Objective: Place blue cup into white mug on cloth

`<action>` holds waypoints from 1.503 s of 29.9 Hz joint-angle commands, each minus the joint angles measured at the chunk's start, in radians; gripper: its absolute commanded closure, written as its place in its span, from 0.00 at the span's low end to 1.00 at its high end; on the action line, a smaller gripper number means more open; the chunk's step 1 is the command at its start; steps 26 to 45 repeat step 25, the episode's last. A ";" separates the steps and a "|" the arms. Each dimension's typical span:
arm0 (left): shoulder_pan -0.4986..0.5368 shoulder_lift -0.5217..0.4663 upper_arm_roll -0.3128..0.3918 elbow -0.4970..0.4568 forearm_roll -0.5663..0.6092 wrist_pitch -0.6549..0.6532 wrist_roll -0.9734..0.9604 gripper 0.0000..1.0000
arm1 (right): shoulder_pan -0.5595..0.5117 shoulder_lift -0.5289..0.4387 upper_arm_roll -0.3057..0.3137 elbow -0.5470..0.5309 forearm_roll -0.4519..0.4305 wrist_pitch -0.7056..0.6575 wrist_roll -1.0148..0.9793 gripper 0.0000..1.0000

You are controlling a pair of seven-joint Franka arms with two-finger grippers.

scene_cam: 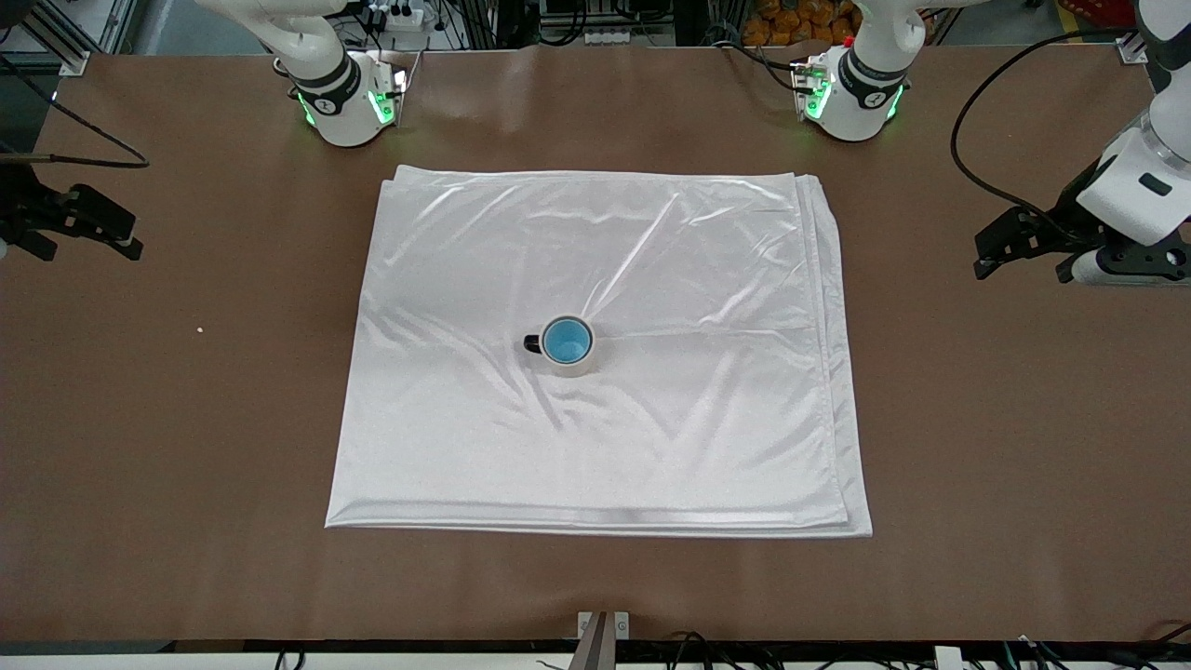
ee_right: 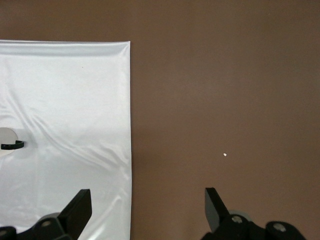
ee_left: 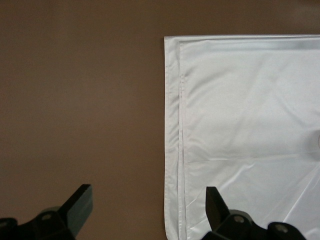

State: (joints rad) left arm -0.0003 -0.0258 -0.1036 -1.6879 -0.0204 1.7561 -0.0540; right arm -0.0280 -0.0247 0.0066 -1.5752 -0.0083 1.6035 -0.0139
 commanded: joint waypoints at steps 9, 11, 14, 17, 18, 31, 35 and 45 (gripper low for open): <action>0.006 -0.008 -0.004 -0.012 -0.009 0.013 0.022 0.00 | -0.029 0.009 0.003 0.026 0.021 -0.013 0.005 0.00; 0.006 -0.006 -0.004 -0.012 -0.009 0.013 0.025 0.00 | -0.026 0.011 0.003 0.026 0.022 -0.010 0.006 0.00; 0.006 -0.008 -0.004 -0.012 -0.009 0.013 0.023 0.00 | -0.017 0.011 0.004 0.024 0.022 -0.007 0.012 0.00; 0.006 -0.006 -0.004 -0.012 -0.009 0.013 0.019 0.00 | -0.017 0.011 0.004 0.024 0.022 -0.007 0.011 0.00; 0.006 -0.006 -0.004 -0.012 -0.010 0.014 0.017 0.00 | -0.017 0.011 0.006 0.024 0.021 -0.007 0.009 0.00; 0.006 -0.006 -0.004 -0.012 -0.010 0.016 0.014 0.00 | -0.018 0.005 0.007 0.024 0.021 -0.017 -0.001 0.00; 0.006 -0.006 -0.004 -0.012 -0.010 0.016 0.014 0.00 | -0.018 0.005 0.007 0.024 0.021 -0.017 -0.001 0.00; 0.006 -0.006 -0.004 -0.012 -0.010 0.016 0.014 0.00 | -0.018 0.005 0.007 0.024 0.021 -0.017 -0.001 0.00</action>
